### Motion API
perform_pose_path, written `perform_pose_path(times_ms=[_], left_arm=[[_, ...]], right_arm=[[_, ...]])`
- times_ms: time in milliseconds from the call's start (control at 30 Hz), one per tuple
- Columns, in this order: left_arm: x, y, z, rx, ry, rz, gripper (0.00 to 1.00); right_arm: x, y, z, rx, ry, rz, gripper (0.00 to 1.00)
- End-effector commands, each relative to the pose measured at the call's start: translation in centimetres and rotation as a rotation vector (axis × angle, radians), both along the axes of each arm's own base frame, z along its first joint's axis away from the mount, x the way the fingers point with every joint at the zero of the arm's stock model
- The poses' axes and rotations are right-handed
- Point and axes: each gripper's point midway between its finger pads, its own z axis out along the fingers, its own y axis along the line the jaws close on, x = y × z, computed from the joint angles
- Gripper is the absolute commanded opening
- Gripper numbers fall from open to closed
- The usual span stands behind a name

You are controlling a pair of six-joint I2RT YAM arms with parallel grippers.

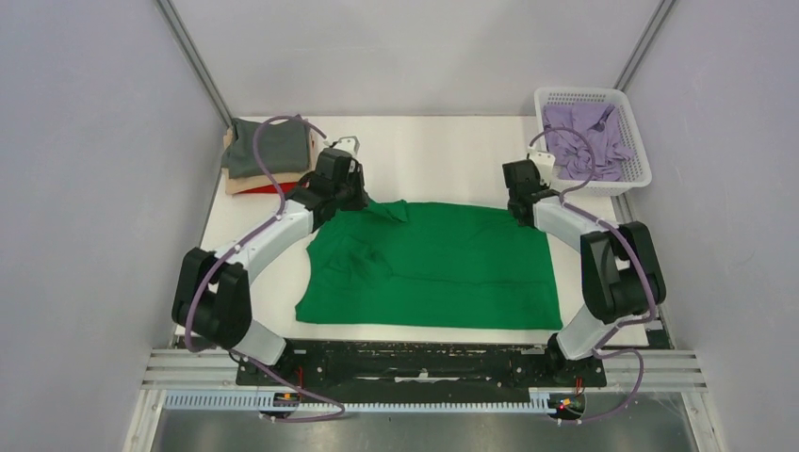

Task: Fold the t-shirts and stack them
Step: Fold the other side of the tshirt into a rectangle

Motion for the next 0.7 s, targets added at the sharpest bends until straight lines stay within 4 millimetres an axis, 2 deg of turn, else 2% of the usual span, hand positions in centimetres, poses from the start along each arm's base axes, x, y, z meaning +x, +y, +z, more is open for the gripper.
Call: perform_pose_path(times_ms=[0, 133, 300, 433, 567, 667], left_arm=[[-1.4, 0.8, 1.6, 0.051, -0.079, 0.042, 0.02], [-4.1, 1.3, 1.5, 0.049, -0.067, 0.079, 0.02], [-7.0, 2.7, 2.5, -0.008, -0.073, 0.177, 0.02], [-9.1, 3.2, 3.0, -0.086, -0.064, 0.213, 0.02], [-10.7, 5.1, 3.3, -0.077, -0.065, 0.272, 0.02], [-12.0, 5.7, 3.7, -0.089, -0.062, 0.272, 0.02]], right_arm=[[-2.2, 0.3, 0.9, 0.002, -0.022, 0.04, 0.0], [-4.6, 0.5, 0.4, -0.008, 0.016, 0.061, 0.0], [-6.6, 0.0, 1.4, -0.054, 0.035, 0.058, 0.0], [-7.5, -0.2, 2.4, -0.07, 0.02, 0.059, 0.0], [-7.9, -0.3, 3.2, -0.07, 0.0, 0.062, 0.0], [-7.9, -0.2, 3.5, -0.065, -0.005, 0.071, 0.0]])
